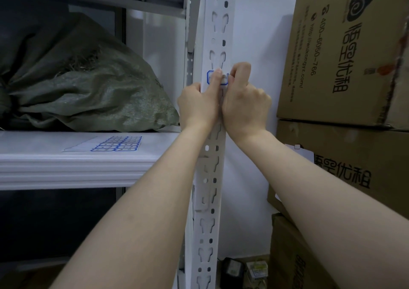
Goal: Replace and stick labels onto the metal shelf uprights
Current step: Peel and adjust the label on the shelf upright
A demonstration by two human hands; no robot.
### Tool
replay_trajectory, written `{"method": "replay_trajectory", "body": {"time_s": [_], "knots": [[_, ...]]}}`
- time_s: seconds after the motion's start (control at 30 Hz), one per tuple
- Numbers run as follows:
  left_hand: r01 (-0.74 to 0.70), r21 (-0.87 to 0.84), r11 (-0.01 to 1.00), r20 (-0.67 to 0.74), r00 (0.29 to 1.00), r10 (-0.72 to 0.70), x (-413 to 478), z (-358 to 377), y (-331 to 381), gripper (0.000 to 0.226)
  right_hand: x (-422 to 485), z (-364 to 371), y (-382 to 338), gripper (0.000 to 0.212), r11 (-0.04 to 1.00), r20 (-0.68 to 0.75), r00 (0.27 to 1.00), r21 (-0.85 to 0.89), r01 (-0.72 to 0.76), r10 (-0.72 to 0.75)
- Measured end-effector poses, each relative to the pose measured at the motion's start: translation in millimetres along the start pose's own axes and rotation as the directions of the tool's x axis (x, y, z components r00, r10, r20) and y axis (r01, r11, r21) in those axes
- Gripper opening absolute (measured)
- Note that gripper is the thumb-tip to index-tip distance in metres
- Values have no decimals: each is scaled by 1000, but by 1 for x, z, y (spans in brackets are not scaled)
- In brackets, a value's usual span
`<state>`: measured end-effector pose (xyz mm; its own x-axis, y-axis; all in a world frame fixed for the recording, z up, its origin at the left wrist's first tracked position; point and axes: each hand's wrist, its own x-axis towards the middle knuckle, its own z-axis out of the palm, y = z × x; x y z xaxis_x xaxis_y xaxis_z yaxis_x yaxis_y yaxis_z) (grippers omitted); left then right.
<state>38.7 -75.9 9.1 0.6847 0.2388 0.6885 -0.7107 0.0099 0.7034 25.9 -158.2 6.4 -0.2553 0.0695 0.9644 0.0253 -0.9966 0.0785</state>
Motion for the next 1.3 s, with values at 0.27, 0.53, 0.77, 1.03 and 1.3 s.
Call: {"method": "replay_trajectory", "body": {"time_s": [0.27,0.53,0.77,1.03,1.3], "knots": [[4,-12,1000,8,1000,-4,-2,0,1,63,-4,0,1,18,999,-27,1000,37,-10,11],[23,-28,999,19,1000,-22,-2,-1,1,56,-4,3,4,21,1000,-50,998,4,27,-27],[2,-5,1000,16,1000,-2,-2,-2,2,57,3,0,6,11,994,0,995,44,99,-99],[-2,-31,1000,24,1000,2,-1,-1,0,54,8,1,2,27,998,2,999,45,53,-53],[-11,-37,999,16,1000,12,-1,-1,-1,69,-8,-3,3,27,996,16,999,84,39,-41]]}}
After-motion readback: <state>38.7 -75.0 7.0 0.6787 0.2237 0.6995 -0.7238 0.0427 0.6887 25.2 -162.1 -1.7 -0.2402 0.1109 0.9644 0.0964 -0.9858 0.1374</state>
